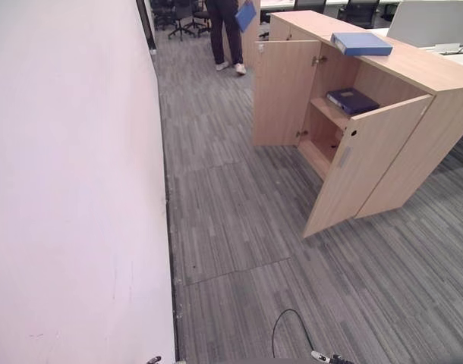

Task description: Put the empty folder in the office cabinet

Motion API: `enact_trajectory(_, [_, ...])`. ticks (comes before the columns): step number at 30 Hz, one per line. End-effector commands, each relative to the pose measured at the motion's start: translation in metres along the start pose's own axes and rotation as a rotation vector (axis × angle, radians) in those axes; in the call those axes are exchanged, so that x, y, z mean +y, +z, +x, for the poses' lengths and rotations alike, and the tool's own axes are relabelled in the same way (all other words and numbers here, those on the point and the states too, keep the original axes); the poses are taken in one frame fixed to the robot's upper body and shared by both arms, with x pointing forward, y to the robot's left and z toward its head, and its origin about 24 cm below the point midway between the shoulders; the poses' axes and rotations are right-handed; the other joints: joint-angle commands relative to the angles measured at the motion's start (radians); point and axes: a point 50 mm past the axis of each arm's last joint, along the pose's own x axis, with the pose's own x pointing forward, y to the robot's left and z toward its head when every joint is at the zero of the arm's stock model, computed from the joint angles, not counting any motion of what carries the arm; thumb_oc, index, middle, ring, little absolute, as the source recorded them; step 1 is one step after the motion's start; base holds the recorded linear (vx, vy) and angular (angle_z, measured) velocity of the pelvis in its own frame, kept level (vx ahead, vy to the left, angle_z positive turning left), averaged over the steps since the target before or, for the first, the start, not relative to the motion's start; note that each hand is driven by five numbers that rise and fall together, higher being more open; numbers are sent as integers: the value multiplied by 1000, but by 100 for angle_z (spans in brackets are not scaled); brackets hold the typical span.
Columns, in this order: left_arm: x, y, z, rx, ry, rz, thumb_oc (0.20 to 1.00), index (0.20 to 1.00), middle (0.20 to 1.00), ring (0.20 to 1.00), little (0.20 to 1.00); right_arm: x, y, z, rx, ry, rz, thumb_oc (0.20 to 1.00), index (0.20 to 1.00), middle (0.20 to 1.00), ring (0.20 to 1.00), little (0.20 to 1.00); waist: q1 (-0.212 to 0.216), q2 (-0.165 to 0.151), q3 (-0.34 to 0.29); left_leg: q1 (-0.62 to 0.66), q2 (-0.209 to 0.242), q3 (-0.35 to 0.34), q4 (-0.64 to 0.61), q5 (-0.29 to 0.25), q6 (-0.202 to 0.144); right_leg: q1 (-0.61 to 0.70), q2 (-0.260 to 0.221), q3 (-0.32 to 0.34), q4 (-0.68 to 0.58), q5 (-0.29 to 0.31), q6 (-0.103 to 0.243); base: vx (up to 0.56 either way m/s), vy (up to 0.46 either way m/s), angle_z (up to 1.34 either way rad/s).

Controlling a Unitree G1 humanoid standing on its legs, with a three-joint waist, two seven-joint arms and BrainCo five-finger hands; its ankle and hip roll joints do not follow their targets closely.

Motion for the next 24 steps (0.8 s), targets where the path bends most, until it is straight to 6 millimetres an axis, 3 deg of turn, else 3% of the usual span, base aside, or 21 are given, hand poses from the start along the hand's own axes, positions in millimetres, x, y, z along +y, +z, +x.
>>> enact_trajectory(1, [0,14,3,-28,13,-20,1000,1000,1000,1000,1000,11,7,2,-1,9,-1,1000,1000,1000,1000,1000,6,-34,-14,-38,34,93,1,-41,-30,-8,-73,-7,-22,-54,110,-23,-47,4])
enact_trajectory(12, [11,20,4,-47,47,-60,1000,1000,1000,1000,1000,13,13,2,-18,23,-64,1000,1000,1000,1000,1000,27,-51,29,-61,72,58,1,7,-53,-16,-41,-33,-22,-73,81,-19,-101,12])
enact_trajectory(13, [13,27,5,-69,53,-81,1000,1000,1000,1000,1000,12,18,3,-35,22,-65,1000,1000,1000,1000,1000,34,-68,61,-133,86,51,139,-22,-69,-13,-42,-50,-22,-80,64,-125,-263,28])
enact_trajectory(15, [14,33,6,-87,57,-104,1000,1000,1000,1000,1000,8,23,3,-46,13,-67,1000,1000,1000,1000,1000,43,-78,89,-204,95,55,245,-21,-89,-2,-49,-75,-22,-91,50,-69,-167,42])
enact_trajectory(16, [13,32,6,-86,57,-117,1000,1000,1000,1000,1000,4,23,3,-42,-1,-72,1000,1000,1000,1000,1000,50,-75,102,-246,111,60,289,-10,-100,19,-45,-89,-22,-112,43,-27,-70,70])
enact_trajectory(19, [13,32,6,-83,59,-123,1000,1000,1000,1000,1000,3,25,3,-48,-5,-74,1000,1000,1000,1000,1000,55,-81,108,-294,111,65,302,27,-91,15,-53,-103,-22,-104,39,7,-24,48])
enact_trajectory(22, [18,22,5,-52,84,-189,1000,1000,1000,1000,1000,2,30,3,-67,-5,-87,1000,1000,1000,1000,1000,72,-81,114,-352,155,59,200,149,-97,27,-51,-99,-21,-111,47,101,12,34])
enact_trajectory(24, [21,15,4,-32,100,-224,1000,1000,1000,1000,1000,0,30,3,-69,-10,-90,1000,1000,1000,1000,1000,79,-69,114,-334,190,66,75,192,-105,42,-46,-87,-12,-129,52,180,58,2])
